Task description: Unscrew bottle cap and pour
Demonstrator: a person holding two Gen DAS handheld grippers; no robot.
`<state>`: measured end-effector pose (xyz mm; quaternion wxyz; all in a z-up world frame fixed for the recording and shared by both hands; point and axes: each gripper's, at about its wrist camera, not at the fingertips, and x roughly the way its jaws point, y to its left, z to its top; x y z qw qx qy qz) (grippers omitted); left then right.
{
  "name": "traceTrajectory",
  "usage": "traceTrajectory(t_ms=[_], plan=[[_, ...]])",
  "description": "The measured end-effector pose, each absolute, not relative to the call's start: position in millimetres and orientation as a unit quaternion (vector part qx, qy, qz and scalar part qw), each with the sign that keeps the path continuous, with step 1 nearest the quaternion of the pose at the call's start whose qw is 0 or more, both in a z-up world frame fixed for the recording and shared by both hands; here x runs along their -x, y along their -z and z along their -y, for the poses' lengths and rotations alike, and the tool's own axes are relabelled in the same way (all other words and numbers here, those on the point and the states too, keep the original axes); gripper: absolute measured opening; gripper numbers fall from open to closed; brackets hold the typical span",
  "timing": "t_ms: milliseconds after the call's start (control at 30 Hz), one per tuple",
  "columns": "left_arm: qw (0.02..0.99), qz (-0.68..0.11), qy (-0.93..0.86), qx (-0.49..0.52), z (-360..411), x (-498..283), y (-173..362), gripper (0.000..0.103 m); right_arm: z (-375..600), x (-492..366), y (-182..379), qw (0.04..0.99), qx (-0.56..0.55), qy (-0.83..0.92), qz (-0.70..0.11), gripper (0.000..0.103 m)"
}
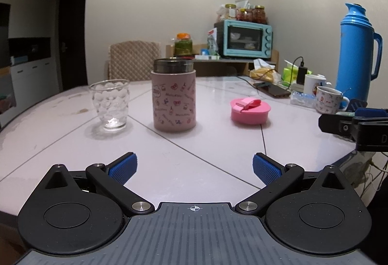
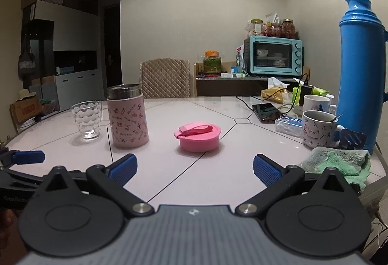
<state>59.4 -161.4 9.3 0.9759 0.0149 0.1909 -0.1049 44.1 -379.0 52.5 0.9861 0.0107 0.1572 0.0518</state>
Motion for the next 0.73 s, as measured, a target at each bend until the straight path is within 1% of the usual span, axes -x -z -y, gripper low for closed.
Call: traceTrajectory(t_ms=[733], plan=[[0.979,-0.183,0.085,-0.004,156.3,-58.1,-10.9,0.103,369.5,-43.2,-49.2,0.985,-0.005,-0.063,-0.161,0.103]])
